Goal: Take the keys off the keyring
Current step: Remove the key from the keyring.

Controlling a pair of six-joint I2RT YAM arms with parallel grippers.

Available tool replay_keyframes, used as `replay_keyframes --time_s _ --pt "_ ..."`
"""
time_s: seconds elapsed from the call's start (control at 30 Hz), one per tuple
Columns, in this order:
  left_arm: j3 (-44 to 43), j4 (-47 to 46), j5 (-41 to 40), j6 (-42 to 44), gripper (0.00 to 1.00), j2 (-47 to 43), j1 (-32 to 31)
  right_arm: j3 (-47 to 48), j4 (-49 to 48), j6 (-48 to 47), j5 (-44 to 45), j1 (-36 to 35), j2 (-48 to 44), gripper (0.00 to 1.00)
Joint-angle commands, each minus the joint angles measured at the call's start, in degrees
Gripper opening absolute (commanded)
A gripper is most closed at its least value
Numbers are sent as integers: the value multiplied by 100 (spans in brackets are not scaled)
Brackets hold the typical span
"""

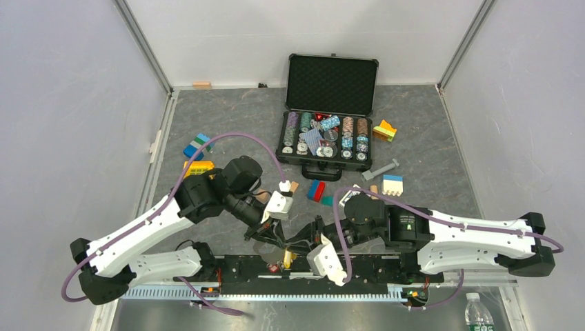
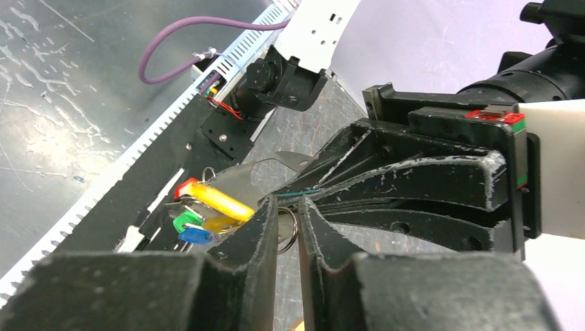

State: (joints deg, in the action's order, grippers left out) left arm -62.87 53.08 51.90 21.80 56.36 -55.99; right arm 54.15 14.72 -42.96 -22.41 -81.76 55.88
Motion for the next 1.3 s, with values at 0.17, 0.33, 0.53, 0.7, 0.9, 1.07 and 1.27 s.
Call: replay_keyframes --time_s 0.17,0.33,0.53,0.7,0.9,1.07,1.27 --pt "-269 -128 143 191 2 -97 2 157 186 -81 37 -18 -211 13" --pt "-311 -131 79 180 2 -87 0 142 364 -79 41 -28 -271 9" --pt "-344 -132 5 158 2 -88 3 139 487 -63 -29 -25 -304 9" --pt "-362 -133 -39 148 2 -82 2 153 555 -75 -20 -25 -330 10" --pt "-382 -134 -48 147 2 -57 7 131 587 -89 53 -24 -344 13" --pt "-384 -130 -57 149 2 -51 0 113 575 -116 177 -25 -339 13" --pt "-349 -132 -115 121 2 -72 1 96 502 -116 336 -25 -411 14"
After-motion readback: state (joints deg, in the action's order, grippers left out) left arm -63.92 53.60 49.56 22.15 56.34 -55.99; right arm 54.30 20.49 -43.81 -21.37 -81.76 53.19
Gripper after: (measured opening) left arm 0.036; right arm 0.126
